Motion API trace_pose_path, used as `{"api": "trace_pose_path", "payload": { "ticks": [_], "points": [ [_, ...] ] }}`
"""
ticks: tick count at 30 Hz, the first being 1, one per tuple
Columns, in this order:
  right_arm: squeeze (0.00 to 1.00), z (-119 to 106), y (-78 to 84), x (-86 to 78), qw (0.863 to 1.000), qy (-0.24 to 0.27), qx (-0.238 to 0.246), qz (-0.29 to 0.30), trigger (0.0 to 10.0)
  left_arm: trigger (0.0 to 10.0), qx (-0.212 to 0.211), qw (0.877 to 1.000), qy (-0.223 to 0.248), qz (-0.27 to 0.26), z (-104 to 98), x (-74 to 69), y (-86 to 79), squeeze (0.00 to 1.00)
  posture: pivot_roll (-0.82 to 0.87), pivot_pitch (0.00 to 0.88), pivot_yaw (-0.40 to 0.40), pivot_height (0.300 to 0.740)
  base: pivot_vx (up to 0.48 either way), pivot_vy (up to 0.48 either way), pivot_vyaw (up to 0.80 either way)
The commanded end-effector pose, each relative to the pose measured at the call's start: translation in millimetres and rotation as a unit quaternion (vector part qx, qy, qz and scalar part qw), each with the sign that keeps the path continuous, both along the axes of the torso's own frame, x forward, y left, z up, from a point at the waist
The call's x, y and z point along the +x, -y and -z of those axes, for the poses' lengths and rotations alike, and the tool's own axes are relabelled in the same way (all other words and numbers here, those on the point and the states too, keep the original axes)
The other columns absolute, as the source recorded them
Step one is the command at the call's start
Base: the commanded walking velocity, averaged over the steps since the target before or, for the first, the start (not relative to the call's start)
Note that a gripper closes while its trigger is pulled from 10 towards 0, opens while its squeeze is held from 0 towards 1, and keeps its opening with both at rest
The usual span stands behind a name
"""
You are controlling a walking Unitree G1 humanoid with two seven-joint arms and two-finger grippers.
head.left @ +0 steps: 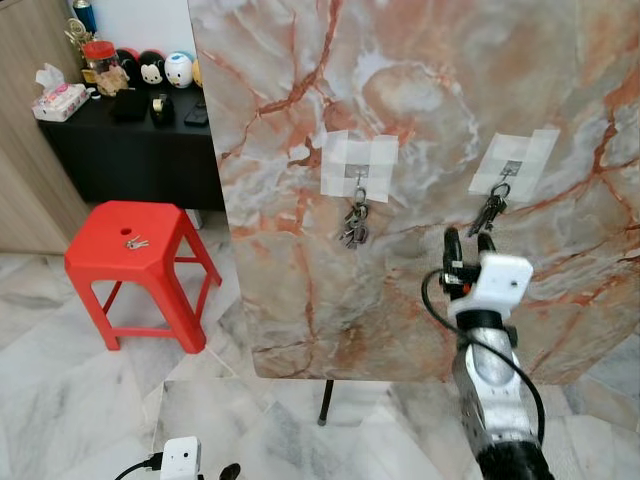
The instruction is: Hang keys on a hook
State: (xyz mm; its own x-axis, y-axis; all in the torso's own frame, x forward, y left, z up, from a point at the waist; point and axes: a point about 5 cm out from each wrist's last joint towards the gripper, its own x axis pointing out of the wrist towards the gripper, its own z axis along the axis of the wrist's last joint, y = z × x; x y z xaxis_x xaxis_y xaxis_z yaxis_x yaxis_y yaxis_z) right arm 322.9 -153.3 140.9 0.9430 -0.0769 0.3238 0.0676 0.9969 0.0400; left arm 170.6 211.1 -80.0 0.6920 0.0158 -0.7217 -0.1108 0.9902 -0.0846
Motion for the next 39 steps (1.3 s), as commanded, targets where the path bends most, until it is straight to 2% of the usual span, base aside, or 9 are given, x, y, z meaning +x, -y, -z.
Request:
{"api": "trace_pose_path", "payload": {
  "ticks": [1,4,5,9,14,22,26,32,39],
  "points": [
    [0.00,-5,2.0,2.0,1.000,0.004,0.006,0.005,10.0,10.0,0.000,1.000,-0.011,0.000,3,-4.9,-0.4,0.00,0.11,0.034,-0.059,0.740,0.000,0.000,0.00],
    [0.00,-14,6.5,13.5,1.000,-0.014,0.001,0.020,10.0,10.0,0.001,1.000,-0.012,-0.001,3,-4.8,-0.9,0.00,0.10,0.039,-0.053,0.740,0.000,0.000,0.00],
    [0.00,-13,9.9,20.8,0.999,-0.039,-0.001,0.037,10.0,10.0,0.001,1.000,-0.012,-0.001,2,-4.6,-0.9,0.00,0.10,0.044,-0.048,0.740,0.000,0.000,0.00],
    [0.00,-32,11.2,34.6,0.999,-0.014,0.040,0.035,10.0,10.0,0.000,1.000,-0.013,0.002,3,-4.4,-0.3,0.00,0.09,0.056,-0.044,0.740,0.000,0.000,0.00],
    [0.00,-47,10.7,42.0,0.998,-0.001,0.047,0.034,10.0,10.0,0.002,1.000,-0.019,-0.001,4,-8.3,-2.9,0.00,0.09,0.064,-0.042,0.740,0.000,0.000,0.00],
    [0.00,-53,15.5,45.5,0.998,0.010,0.060,0.031,10.0,10.0,0.003,1.000,-0.025,-0.005,5,-12.1,-6.1,0.00,0.09,0.069,-0.042,0.740,0.000,0.000,0.00],
    [0.00,-56,28.3,48.7,0.995,0.016,0.088,0.035,10.0,10.0,0.003,1.000,-0.025,-0.008,5,-11.7,-7.4,0.00,0.09,0.072,-0.041,0.740,0.000,0.000,0.00],
    [0.00,-64,39.1,52.4,0.994,0.024,0.103,0.037,10.0,10.0,0.004,1.000,-0.026,-0.009,5,-11.8,-8.5,0.00,0.10,0.075,-0.039,0.740,0.000,0.000,0.00],
    [0.00,-66,38.2,56.2,0.994,0.025,0.107,0.013,10.0,10.0,0.004,1.000,-0.026,-0.008,4,-11.9,-8.9,0.00,0.10,0.075,-0.038,0.740,0.000,0.000,0.00]
  ]
}}
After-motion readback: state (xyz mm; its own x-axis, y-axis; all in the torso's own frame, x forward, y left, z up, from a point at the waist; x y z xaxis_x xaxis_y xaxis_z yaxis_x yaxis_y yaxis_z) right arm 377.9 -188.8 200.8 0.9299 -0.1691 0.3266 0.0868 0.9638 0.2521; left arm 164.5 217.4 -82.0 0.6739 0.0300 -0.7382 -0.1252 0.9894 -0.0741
